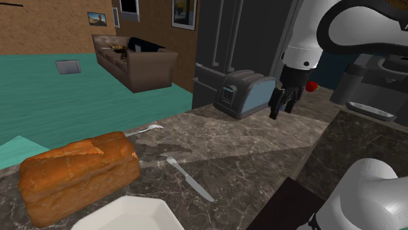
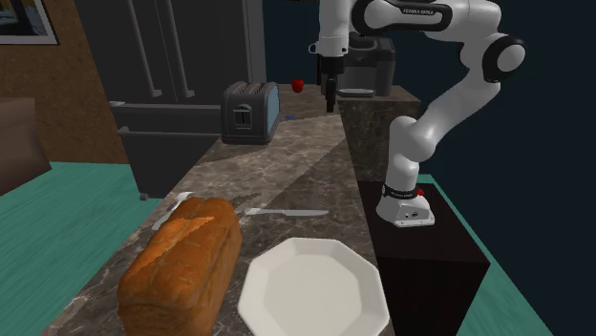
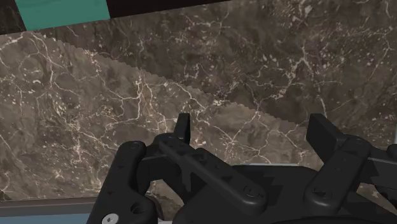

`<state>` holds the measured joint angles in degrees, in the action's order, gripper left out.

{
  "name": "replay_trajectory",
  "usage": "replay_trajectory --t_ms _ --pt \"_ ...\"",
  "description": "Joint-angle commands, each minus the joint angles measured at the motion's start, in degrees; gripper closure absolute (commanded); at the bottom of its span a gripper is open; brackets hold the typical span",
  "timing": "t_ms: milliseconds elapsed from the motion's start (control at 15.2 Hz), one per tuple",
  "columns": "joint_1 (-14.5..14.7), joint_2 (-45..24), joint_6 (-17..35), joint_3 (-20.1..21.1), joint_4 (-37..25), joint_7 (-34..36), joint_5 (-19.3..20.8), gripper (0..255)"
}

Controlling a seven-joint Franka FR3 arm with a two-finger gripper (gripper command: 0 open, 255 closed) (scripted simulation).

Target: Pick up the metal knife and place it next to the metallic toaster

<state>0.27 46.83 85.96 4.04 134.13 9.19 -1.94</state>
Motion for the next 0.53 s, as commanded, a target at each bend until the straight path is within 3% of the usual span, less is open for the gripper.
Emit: replay_trajectory --t_ms 0,462 --pt "0.0 0.0 0.0 0.0 0.0 0.0 0.0 0" --pt "2.4 -3.4 11.2 8.9 4.4 7.6 -3.9 0"
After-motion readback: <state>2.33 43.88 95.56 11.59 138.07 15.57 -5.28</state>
